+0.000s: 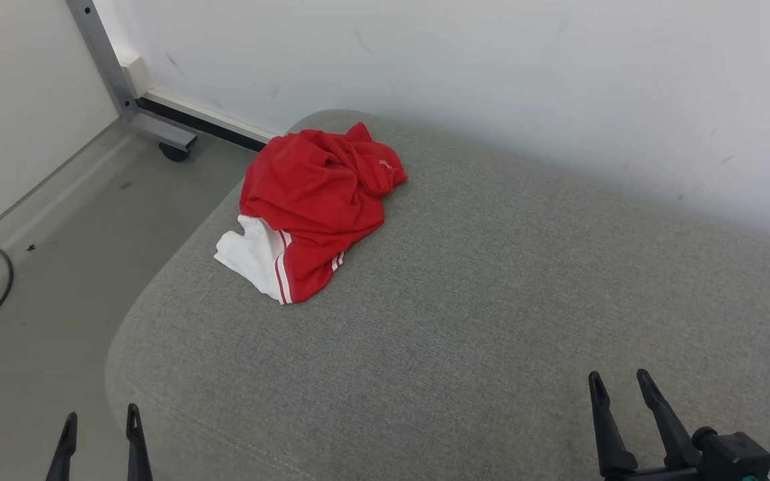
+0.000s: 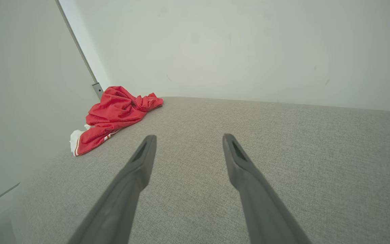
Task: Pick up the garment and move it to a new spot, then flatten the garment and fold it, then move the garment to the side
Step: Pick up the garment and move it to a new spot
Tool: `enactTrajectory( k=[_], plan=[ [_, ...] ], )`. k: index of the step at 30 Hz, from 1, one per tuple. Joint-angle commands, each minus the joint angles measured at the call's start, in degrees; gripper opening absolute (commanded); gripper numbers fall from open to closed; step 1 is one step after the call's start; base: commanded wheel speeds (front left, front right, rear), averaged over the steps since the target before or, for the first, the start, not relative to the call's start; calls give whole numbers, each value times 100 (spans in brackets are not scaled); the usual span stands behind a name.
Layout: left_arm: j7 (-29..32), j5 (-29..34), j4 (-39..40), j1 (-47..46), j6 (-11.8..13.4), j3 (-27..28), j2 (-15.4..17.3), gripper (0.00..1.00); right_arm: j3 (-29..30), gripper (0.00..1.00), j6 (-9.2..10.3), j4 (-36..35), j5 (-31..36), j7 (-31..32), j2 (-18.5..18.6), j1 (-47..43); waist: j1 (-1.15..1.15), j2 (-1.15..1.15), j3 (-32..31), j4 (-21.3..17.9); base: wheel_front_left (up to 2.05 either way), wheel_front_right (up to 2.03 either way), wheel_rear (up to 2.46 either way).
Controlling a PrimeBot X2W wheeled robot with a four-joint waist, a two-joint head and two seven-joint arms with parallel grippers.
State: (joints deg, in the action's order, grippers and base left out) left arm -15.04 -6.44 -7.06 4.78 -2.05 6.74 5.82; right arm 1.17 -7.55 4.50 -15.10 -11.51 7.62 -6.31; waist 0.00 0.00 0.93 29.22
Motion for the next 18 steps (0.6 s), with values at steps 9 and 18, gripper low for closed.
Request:
enactTrajectory(
  k=[9,18],
  plan=[
    [-18,3,6,22,-15,-8,29,100,2,100,16,38,-48,-22,57,-11,0,0,8,-22,0,0,0],
    [-18,-147,-23,-618,-64,104,169,100,207,100,16,-214,67,82,76,160,0,0,397,-685,0,0,0]
  ],
)
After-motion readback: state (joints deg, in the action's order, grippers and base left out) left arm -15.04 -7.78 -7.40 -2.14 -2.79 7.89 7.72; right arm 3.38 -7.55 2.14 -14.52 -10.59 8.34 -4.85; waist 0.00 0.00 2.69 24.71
